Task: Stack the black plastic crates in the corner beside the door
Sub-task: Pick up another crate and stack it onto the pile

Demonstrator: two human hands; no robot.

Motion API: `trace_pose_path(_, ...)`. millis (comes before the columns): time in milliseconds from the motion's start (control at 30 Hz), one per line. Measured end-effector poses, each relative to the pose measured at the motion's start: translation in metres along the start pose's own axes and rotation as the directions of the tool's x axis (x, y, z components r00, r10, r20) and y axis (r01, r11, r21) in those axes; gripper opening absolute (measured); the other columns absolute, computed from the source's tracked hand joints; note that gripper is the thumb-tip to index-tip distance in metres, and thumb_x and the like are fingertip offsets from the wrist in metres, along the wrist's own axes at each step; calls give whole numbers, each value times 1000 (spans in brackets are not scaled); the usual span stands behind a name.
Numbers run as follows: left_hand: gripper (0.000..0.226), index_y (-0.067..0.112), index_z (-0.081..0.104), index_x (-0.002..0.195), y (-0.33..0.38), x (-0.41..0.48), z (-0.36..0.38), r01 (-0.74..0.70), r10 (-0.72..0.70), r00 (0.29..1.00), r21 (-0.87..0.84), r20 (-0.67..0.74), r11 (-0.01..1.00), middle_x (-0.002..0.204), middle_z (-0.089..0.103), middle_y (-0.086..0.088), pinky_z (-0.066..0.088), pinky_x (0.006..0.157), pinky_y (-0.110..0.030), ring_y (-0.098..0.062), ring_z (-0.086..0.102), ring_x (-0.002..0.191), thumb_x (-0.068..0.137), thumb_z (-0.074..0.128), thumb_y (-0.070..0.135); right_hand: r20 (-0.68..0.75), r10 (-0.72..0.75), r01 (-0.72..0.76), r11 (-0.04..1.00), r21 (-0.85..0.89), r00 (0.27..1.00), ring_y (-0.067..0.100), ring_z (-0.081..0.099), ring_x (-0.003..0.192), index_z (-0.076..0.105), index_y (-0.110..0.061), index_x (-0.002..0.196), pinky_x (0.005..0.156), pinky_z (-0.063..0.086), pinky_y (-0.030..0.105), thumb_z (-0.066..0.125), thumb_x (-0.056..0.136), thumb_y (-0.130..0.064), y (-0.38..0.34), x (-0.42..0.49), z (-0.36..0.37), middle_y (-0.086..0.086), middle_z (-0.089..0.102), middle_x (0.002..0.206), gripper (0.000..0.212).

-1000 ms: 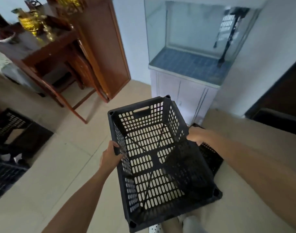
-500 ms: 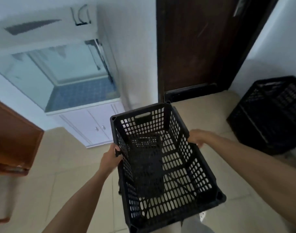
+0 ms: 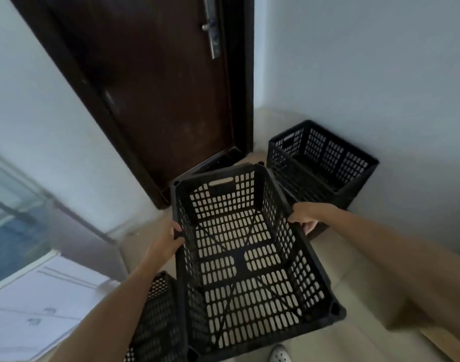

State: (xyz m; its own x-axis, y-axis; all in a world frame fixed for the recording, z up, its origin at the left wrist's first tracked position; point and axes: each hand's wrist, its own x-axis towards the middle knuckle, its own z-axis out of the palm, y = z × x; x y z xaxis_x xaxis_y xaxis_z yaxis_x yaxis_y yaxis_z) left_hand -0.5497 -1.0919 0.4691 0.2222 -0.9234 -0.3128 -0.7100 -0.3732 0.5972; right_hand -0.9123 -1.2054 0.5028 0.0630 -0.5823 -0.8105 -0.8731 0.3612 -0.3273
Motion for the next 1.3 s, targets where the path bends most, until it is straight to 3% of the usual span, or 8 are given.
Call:
trace_pose_path(100, 17, 18, 52, 98, 56, 42, 4, -78, 78, 997, 32, -11, 996, 83, 61, -1, 46, 62, -27, -19, 61, 76, 88, 65, 10, -166, -31, 24, 999, -40, 986, 16, 71, 55, 56, 2, 116, 41, 51, 24, 46, 98, -19, 22, 8, -51, 6, 64, 72, 30)
trace_pose_path(367, 14, 16, 54, 99, 177, 153, -1, -216, 216, 976, 47, 2, 975, 76, 64, -9, 48, 70, -39, -25, 62, 69, 90, 65, 14, -413, -79, 18, 989, -149, 907, 12, 62, 52, 46, -3, 127, 39, 43, 23, 58, 94, -30, 42, 27, -167, 1, 59, 72, 45)
trace_pose_path(500, 14, 15, 53, 99, 225, 224, 11, -299, 297, 954, 66, 30, 952, 68, 58, -8, 43, 63, -36, -21, 56, 59, 91, 64, 12, -475, -50, -67, 972, -226, 878, 14, 55, 60, 44, -2, 129, 55, 45, 29, 61, 92, -36, 47, 60, -223, 9, 65, 105, 53)
trace_pose_path(600, 14, 17, 53, 98, 259, 277, 18, -336, 331, 941, 66, 76, 940, 65, 58, -6, 42, 60, -34, -19, 56, 57, 90, 64, 12, -482, -27, -93, 970, -223, 876, 21, 59, 69, 45, 0, 126, 61, 49, 31, 61, 92, -33, 43, 75, -267, 14, 62, 119, 49)
trace_pose_path(733, 15, 24, 50, 94, 301, 337, 25, -348, 337, 932, 73, 137, 935, 68, 62, -8, 49, 65, -41, -22, 62, 61, 91, 63, 17, -514, -23, -119, 963, -241, 857, 29, 66, 96, 57, 0, 115, 79, 55, 36, 61, 91, -31, 42, 98, -319, 13, 64, 115, 39)
trace_pose_path(1033, 15, 28, 49, 96, 360, 414, 39, -370, 347, 920, 111, 185, 922, 79, 66, -9, 55, 78, -48, -25, 67, 74, 91, 62, 20, -500, 3, -148, 956, -251, 866, 20, 63, 66, 52, -2, 114, 54, 41, 29, 61, 93, -35, 34, 141, -397, 5, 66, 91, 40)
trace_pose_path(1133, 16, 26, 49, 98, 374, 429, 46, -349, 327, 931, 134, 163, 927, 77, 66, -8, 56, 76, -46, -24, 67, 74, 91, 61, 19, -479, 3, -151, 951, -271, 878, 14, 60, 58, 49, -3, 111, 62, 48, 32, 61, 93, -36, 31, 164, -424, 0, 61, 73, 40)
trace_pose_path(1300, 15, 21, 48, 101, 392, 443, 65, -308, 297, 950, 130, 97, 943, 71, 62, -9, 54, 67, -45, -28, 64, 68, 93, 60, 16, -388, -82, -69, 930, -360, 918, 21, 68, 72, 60, 1, 102, 80, 54, 34, 60, 93, -37, 32, 208, -482, 10, 74, 88, 39)
